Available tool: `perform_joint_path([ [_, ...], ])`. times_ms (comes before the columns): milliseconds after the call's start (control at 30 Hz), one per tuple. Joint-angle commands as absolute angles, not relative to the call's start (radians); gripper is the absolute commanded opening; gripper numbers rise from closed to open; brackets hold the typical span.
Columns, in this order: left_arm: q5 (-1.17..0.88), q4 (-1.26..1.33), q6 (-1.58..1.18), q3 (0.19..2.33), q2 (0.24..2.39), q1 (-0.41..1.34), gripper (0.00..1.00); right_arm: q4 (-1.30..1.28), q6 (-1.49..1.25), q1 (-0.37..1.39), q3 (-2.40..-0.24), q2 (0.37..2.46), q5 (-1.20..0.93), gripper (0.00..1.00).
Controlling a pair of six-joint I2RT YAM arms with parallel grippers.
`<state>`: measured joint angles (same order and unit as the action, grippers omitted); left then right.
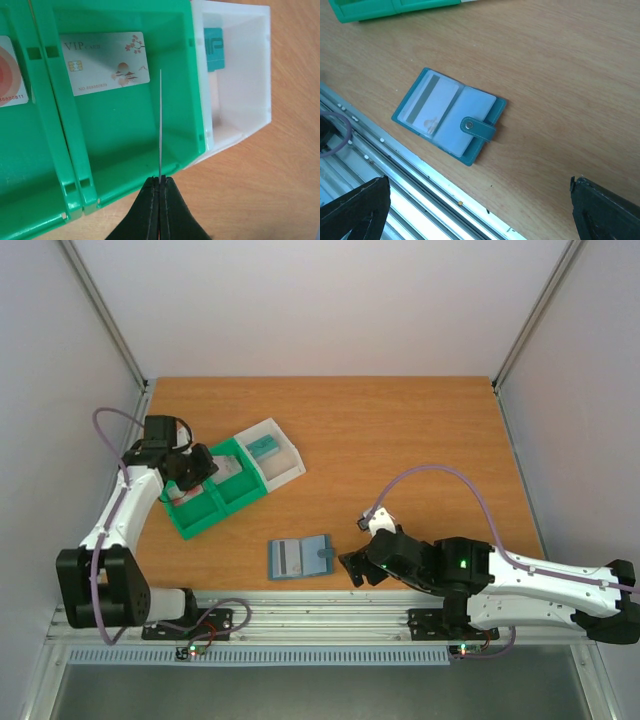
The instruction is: Take the credit cards out of the card holder
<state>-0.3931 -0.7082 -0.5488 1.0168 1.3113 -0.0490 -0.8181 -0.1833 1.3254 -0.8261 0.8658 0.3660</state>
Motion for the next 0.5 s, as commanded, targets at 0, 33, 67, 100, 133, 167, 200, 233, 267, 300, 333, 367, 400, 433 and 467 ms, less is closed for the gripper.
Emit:
perform_joint_path([
  [0, -0.373, -0.679, -0.554, 1.067, 1.381, -0.056, 0.01, -0.839, -0.202, 1.333, -0.864, 0.84, 0.394, 0.98],
  [33, -0.377, -0.671, -0.56, 1.072, 1.397, -0.057, 0.0, -0.839, -0.202, 1.333, -0.864, 0.838, 0.396, 0.98],
  [67, -0.381, -0.665, -0.564, 1.078, 1.412, -0.056, 0.0, -0.838, -0.204, 1.333, -0.864, 0.836, 0.396, 0.98],
  [100, -0.383, -0.661, -0.567, 1.085, 1.425, -0.056, 0.0, -0.836, -0.204, 1.333, -0.865, 0.836, 0.397, 0.98],
  [133, -0.382, -0.659, -0.569, 1.092, 1.439, -0.056, 0.0, -0.833, -0.204, 1.333, -0.864, 0.838, 0.397, 0.99],
  [167, -0.38, -0.659, -0.568, 1.099, 1.451, -0.056, 0.0, -0.827, -0.206, 1.333, -0.863, 0.841, 0.397, 0.98],
  [200, -0.378, -0.66, -0.567, 1.105, 1.462, -0.056, 0.0, -0.821, -0.205, 1.333, -0.862, 0.846, 0.395, 0.99],
  [233, -0.372, -0.661, -0.564, 1.112, 1.473, -0.056, 0.0, -0.816, -0.205, 1.333, -0.863, 0.853, 0.391, 0.99],
  [267, -0.366, -0.66, -0.561, 1.118, 1.481, -0.057, 0.0, -0.812, -0.206, 1.333, -0.864, 0.859, 0.387, 0.98],
  [300, -0.363, -0.66, -0.559, 1.122, 1.489, -0.057, 0.0, -0.811, -0.207, 1.333, -0.866, 0.868, 0.383, 0.99],
  [333, -0.363, -0.659, -0.557, 1.126, 1.498, -0.056, 0.0, -0.809, -0.208, 1.333, -0.867, 0.873, 0.38, 0.99],
  [367, -0.362, -0.66, -0.557, 1.13, 1.508, -0.056, 0.0, -0.811, -0.209, 1.333, -0.869, 0.878, 0.38, 0.99],
  [400, -0.362, -0.66, -0.554, 1.134, 1.516, -0.055, 0.01, -0.811, -0.21, 1.333, -0.871, 0.883, 0.38, 0.99],
  [433, -0.361, -0.658, -0.554, 1.136, 1.523, -0.056, 0.0, -0.812, -0.21, 1.333, -0.871, 0.884, 0.38, 0.99],
  [467, -0.357, -0.657, -0.554, 1.137, 1.53, -0.056, 0.0, -0.814, -0.209, 1.333, -0.871, 0.885, 0.382, 0.98],
])
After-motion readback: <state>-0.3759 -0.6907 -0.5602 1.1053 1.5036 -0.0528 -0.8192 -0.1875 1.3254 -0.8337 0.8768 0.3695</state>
